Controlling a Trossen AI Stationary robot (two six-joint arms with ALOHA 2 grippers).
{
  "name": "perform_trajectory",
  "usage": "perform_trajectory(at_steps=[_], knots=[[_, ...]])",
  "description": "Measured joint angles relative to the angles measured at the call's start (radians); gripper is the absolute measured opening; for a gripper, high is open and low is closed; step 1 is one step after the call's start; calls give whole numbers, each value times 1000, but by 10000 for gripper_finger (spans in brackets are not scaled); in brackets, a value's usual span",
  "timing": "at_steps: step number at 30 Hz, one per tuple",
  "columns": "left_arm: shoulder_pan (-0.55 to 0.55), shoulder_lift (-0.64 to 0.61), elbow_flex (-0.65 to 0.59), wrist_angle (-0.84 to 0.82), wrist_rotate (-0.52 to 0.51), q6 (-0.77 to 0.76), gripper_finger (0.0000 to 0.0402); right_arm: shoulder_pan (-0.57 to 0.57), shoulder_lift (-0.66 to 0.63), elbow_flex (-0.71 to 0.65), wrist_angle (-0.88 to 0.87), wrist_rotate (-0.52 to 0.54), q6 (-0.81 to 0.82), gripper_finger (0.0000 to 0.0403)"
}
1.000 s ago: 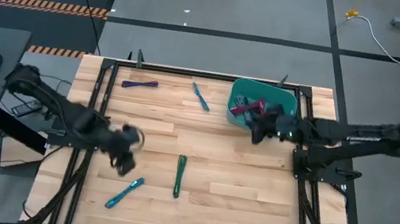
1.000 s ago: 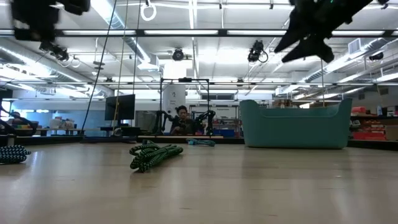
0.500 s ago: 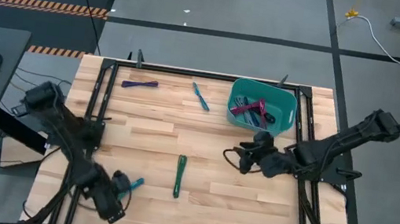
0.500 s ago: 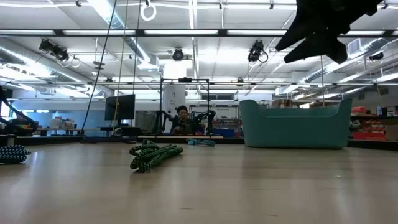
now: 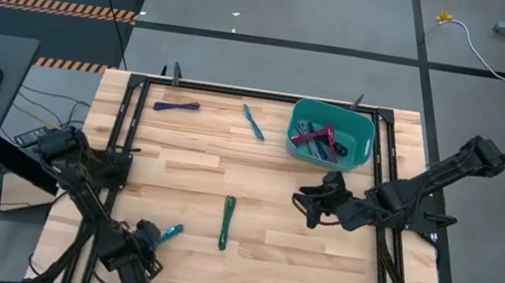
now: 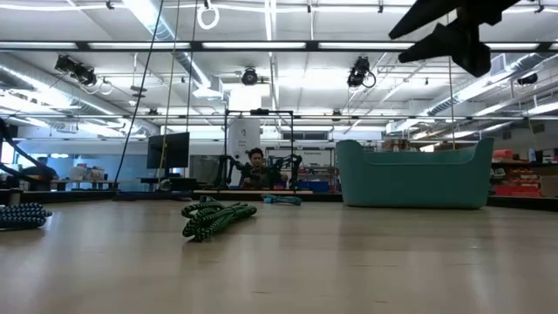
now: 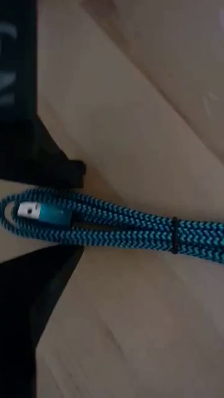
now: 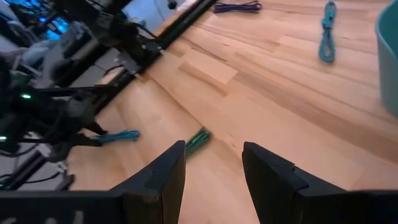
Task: Pick and place USB-C Cables
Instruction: Put the bottom blue charger cable into the light blue bin
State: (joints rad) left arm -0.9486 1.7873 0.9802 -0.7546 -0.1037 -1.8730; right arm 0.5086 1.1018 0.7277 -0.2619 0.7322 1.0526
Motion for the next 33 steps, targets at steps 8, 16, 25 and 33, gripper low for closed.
perform_trajectory(at_steps=[8, 16, 25, 33], knots=[[74, -20, -8, 35, 50, 217, 37, 74, -115, 0, 0, 4, -9, 164], [245, -245, -13, -43, 3, 456, 37, 186, -198, 0, 1, 73, -8, 164], [728, -342, 17, 211, 132, 1107, 37, 235, -204, 0, 0, 169, 26, 164], [1042, -103, 298, 356, 251, 1475, 37, 237, -224, 0, -6, 294, 79, 163]])
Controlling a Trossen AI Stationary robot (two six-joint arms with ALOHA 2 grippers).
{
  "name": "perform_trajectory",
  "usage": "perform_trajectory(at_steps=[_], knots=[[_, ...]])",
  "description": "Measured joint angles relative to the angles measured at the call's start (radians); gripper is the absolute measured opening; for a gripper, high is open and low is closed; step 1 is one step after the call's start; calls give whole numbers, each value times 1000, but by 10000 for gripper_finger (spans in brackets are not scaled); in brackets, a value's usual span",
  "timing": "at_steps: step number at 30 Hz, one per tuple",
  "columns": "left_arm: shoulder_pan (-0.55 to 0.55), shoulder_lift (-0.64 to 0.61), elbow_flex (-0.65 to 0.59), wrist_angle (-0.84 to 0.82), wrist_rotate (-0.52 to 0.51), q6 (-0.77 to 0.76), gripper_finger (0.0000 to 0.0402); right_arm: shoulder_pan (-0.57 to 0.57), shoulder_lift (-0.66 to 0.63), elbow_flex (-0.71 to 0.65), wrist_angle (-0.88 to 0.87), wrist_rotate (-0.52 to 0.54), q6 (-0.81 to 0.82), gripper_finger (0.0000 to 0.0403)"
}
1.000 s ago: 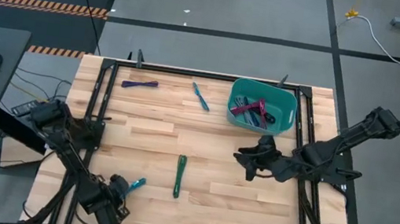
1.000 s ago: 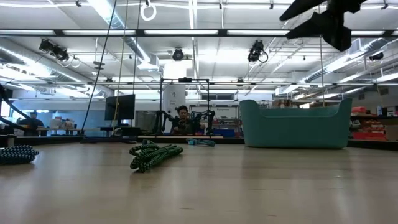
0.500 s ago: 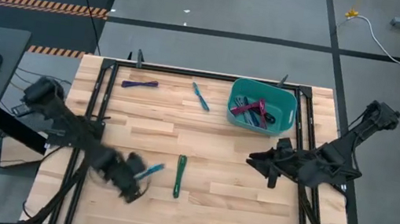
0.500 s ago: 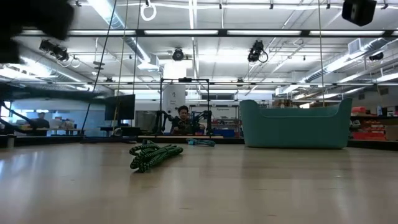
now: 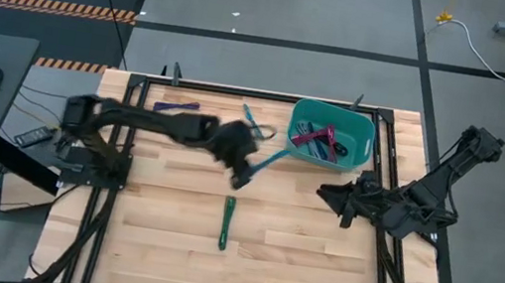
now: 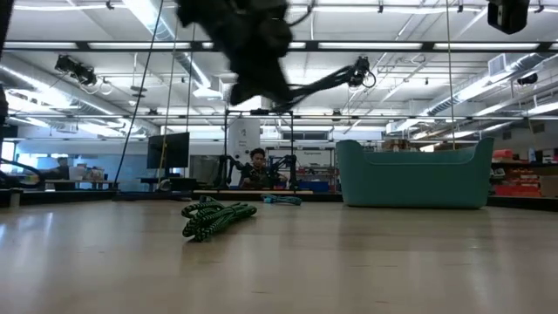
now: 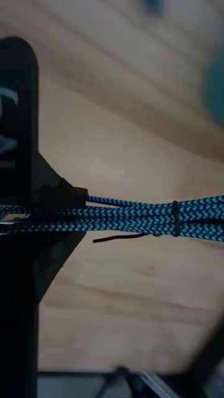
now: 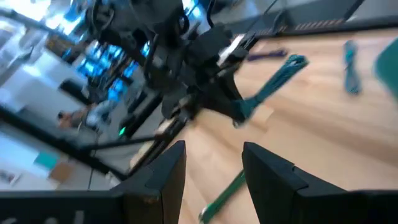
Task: Pick and place USB-C Cables
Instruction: Put the bottom blue charger cable into the light blue bin
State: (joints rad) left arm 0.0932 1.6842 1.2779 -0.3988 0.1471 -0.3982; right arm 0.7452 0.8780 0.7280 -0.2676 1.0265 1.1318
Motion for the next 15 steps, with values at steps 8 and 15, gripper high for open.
perform_trajectory(at_steps=[8, 15], knots=[[124, 327, 426, 121, 111, 43, 37, -2, -79, 0, -3, 195, -4, 156], [179, 585, 721, 186, 81, -147, 37, -2, -138, 0, 14, 325, -30, 155]])
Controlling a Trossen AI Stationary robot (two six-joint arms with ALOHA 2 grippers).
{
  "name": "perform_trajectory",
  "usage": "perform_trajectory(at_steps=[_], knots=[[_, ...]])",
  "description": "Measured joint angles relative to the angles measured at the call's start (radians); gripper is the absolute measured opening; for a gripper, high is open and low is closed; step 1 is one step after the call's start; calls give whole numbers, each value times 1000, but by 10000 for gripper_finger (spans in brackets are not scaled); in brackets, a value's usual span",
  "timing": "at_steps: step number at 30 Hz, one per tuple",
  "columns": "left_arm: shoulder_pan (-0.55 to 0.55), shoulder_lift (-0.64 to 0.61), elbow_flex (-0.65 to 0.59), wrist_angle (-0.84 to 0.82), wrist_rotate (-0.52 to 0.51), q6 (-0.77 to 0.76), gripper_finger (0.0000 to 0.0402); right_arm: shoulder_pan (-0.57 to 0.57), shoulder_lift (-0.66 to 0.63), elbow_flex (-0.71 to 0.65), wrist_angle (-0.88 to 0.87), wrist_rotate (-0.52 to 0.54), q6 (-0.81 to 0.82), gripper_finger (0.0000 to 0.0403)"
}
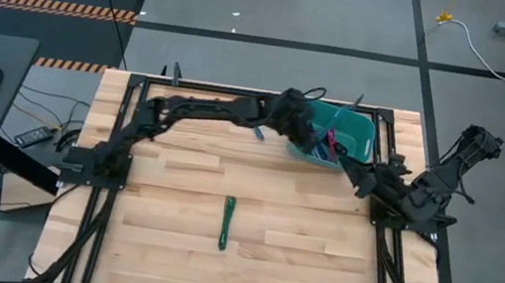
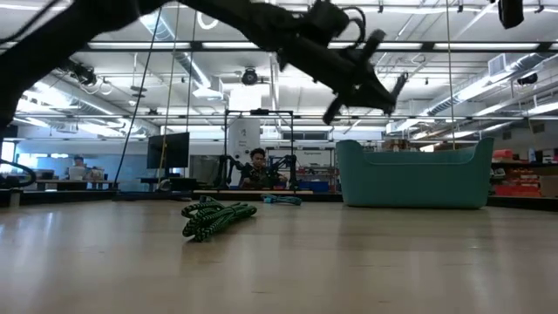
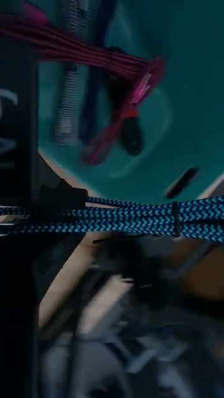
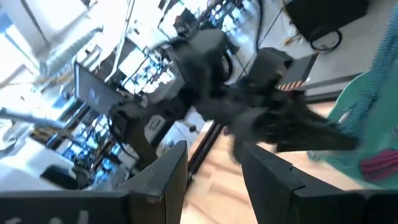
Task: Pick and place USB-C Cables
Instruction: Put the bottom blue charger cable into the light blue bin, then put the green charger cable into the light blue bin
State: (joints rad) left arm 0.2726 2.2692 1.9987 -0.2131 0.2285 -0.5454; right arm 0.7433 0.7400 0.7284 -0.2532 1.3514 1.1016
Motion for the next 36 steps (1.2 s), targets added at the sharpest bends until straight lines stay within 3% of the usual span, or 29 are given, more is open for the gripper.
perform_trajectory(at_steps=[4, 9, 17, 24, 29, 33, 36], knots=[[31, 97, 84, 42, -33, -135, 37, 0, -16, 0, 50, 46, -50, 155], [55, 163, 98, 42, -49, -268, 37, 0, -23, 0, 144, 80, -140, 155], [58, 185, 97, 32, -49, -330, 40, 0, -28, 0, 292, 112, -304, 155], [58, 185, 98, 36, -38, -352, 117, 0, -28, 0, 389, 135, -431, 155], [64, 184, 98, 71, 24, -384, 158, 0, -29, 0, 402, 171, -478, 155], [68, 188, 125, 95, 105, -395, 179, 0, -30, 0, 402, 178, -504, 155], [65, 188, 188, 72, 111, -357, 180, 0, -30, 0, 402, 179, -535, 155]])
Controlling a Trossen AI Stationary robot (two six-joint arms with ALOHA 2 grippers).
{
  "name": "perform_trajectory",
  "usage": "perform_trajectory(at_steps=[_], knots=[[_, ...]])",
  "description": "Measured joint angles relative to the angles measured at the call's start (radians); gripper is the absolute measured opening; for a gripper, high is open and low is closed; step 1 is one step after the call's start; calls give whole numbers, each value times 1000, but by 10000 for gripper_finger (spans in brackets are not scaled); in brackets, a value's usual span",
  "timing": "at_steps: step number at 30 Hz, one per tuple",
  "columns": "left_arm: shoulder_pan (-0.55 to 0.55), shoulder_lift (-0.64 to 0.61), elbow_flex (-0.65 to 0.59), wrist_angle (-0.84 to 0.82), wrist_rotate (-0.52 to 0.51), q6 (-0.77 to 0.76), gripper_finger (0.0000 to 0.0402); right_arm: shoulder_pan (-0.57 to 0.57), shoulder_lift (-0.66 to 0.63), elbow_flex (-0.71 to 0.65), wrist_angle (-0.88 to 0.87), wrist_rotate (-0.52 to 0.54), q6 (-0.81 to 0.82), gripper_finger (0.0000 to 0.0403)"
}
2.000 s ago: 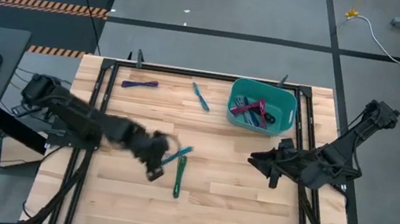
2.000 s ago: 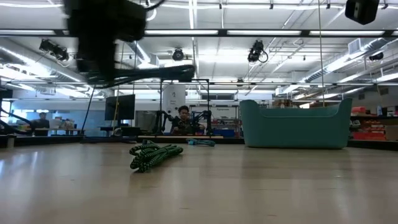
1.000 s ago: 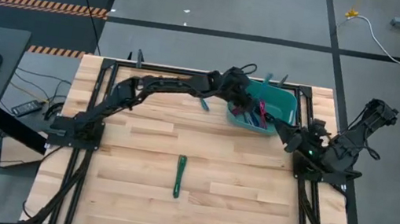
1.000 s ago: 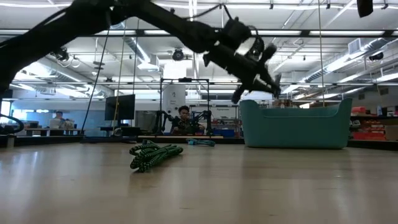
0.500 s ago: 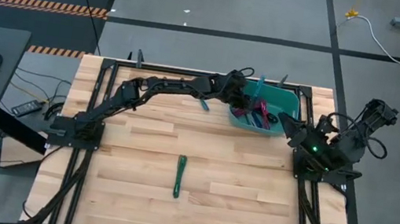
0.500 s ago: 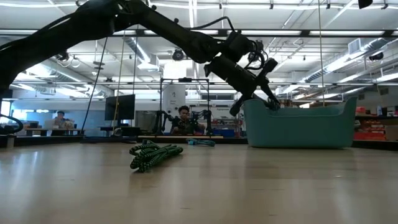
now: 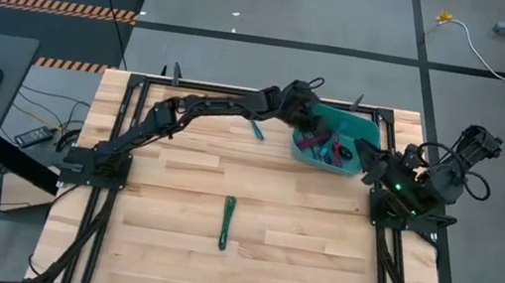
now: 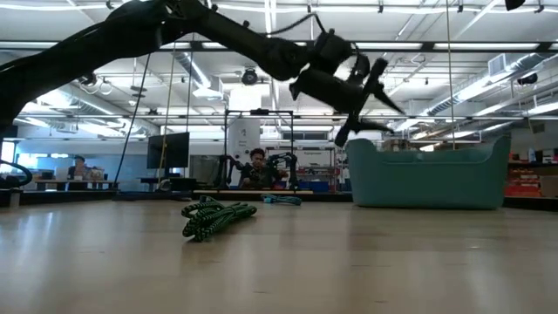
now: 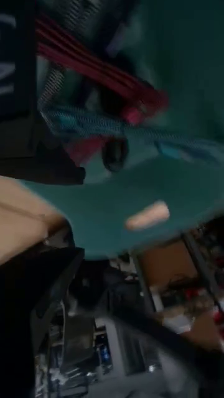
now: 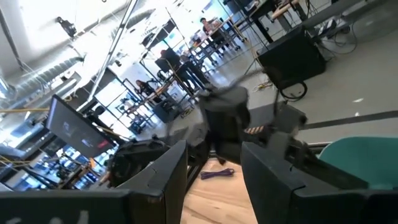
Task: Pick and place USB-C Cables
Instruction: Put the green charger cable into the light blue bin
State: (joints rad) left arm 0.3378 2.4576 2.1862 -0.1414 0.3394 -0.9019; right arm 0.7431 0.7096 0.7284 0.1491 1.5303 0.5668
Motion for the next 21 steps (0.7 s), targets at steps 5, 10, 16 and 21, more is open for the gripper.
perform_trajectory(at_steps=[5, 10, 16, 21], knots=[[-5, -1, 166, -182, -72, 157, 163, 0, -1, 0, -1, 20, -30, 155], [-4, -108, 135, -279, -126, 343, 140, 0, -37, 0, -9, -15, -113, 155], [-62, -236, 137, -678, -266, 550, 117, -1, -116, 0, -88, -168, -149, 155], [-151, -267, 136, -976, -320, 599, 103, -39, -143, 0, -381, -407, 80, 155]])
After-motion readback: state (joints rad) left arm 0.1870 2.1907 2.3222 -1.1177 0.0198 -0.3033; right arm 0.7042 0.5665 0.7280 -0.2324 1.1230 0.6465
